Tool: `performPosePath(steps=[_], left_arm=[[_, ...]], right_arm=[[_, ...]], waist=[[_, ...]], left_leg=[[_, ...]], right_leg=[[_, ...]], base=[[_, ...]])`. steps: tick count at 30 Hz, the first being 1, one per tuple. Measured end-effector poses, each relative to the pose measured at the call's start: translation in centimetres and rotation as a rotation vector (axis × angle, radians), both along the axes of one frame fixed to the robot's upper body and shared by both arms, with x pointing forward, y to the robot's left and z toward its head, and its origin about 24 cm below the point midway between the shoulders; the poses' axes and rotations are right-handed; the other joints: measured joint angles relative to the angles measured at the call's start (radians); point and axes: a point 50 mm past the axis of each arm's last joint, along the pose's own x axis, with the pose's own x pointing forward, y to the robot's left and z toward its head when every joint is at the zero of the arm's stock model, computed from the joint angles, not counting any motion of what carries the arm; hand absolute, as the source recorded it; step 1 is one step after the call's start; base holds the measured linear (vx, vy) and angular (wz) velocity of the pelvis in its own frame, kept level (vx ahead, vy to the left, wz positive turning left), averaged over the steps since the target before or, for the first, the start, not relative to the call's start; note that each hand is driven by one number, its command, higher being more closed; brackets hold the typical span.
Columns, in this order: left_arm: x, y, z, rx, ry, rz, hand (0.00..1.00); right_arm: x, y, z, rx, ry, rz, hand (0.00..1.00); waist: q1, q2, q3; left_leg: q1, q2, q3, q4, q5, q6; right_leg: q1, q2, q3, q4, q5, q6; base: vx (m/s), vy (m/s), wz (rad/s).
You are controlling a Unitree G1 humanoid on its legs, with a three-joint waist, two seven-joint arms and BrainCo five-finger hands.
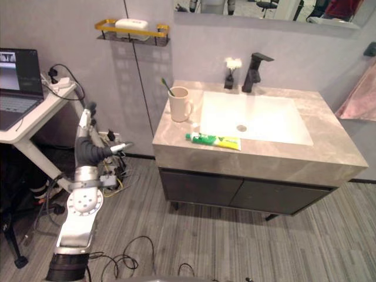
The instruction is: Organize washtable
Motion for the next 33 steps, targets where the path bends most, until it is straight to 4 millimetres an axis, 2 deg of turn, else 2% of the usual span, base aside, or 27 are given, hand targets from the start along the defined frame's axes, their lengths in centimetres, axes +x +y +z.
performPosePath(steps=[5,9,15,19,21,23,27,30,33], left_arm=[[0.7,-2.7,1.0,0.133,-0.037,-0.137,0.0],[2.2,-4.7,1.3,0.279,-0.041,-0.237,0.0],[4.0,-6.5,1.2,0.48,-0.041,-0.309,0.0],[4.4,-7.8,2.9,0.567,-0.105,-0.362,0.0],[4.7,-8.4,3.1,0.632,-0.123,-0.375,0.0],[5.1,-8.8,3.2,0.704,-0.134,-0.388,0.0],[5.9,-10.3,3.1,0.857,-0.148,-0.445,0.0],[6.8,-10.6,2.7,0.944,-0.13,-0.447,0.0],[7.3,-10.9,2.9,0.994,-0.13,-0.456,0.0]], right_arm=[[0.9,-0.2,0.3,0.004,-0.041,0.021,0.0],[0.9,0.0,0.3,0.007,-0.05,0.02,0.0],[0.9,0.0,0.4,0.009,-0.06,0.01,0.0],[1.3,0.0,0.5,0.006,-0.083,0.01,0.0],[1.4,0.0,0.5,0.004,-0.089,0.011,0.0],[1.7,-0.1,0.6,0.001,-0.101,0.012,0.0],[1.7,-0.1,0.7,-0.002,-0.111,0.011,0.0],[1.9,-0.2,0.7,-0.005,-0.122,0.008,0.0],[2.1,-0.4,0.8,-0.015,-0.131,0.009,0.0]], waist=[[-0.024,0.015,0.01],[-0.038,0.011,0.013],[-0.047,0.01,0.019],[-0.054,0.009,0.035],[-0.063,0.011,0.037],[-0.075,0.017,0.041],[-0.08,0.022,0.043],[-0.098,0.031,0.048],[-0.1,0.042,0.055]], left_leg=[[0.005,0.011,0.009,0.001,0.018,-0.013],[0.004,0.009,0.011,0.001,0.018,-0.013],[0.002,-0.006,0.012,0.002,0.018,-0.013],[-0.008,-0.009,0.012,0.002,0.017,-0.014],[-0.009,-0.01,0.012,0.002,0.017,-0.015],[-0.009,-0.013,0.013,0.002,0.014,-0.011],[-0.017,-0.015,0.022,0.003,0.012,-0.008],[-0.046,-0.015,0.021,0.064,-0.018,-0.004],[-0.051,-0.014,0.019,0.07,-0.02,-0.005]], right_leg=[[-0.007,0.011,-0.001,0.001,-0.004,0.001],[-0.005,0.01,-0.006,-0.004,-0.004,0.001],[-0.003,-0.003,-0.006,-0.018,-0.002,0.004],[-0.01,-0.009,-0.005,-0.019,-0.002,0.005],[-0.01,-0.011,-0.005,-0.019,-0.001,0.005],[-0.012,-0.014,-0.003,-0.018,0.001,0.008],[-0.028,-0.016,0.008,-0.014,0.004,0.014],[-0.027,-0.019,0.008,-0.011,0.005,0.014],[-0.028,-0.018,0.007,-0.012,0.005,0.014]], base=[[0.0,-0.042,-0.05],[0.0,-0.003,-0.01],[0.04,0.02,-0.01],[0.05,0.016,0.03],[0.04,0.011,0.02],[0.01,0.007,-0.03],[0.01,0.01,-0.06],[0.0,0.0,0.0],[0.0,0.0,0.0]])
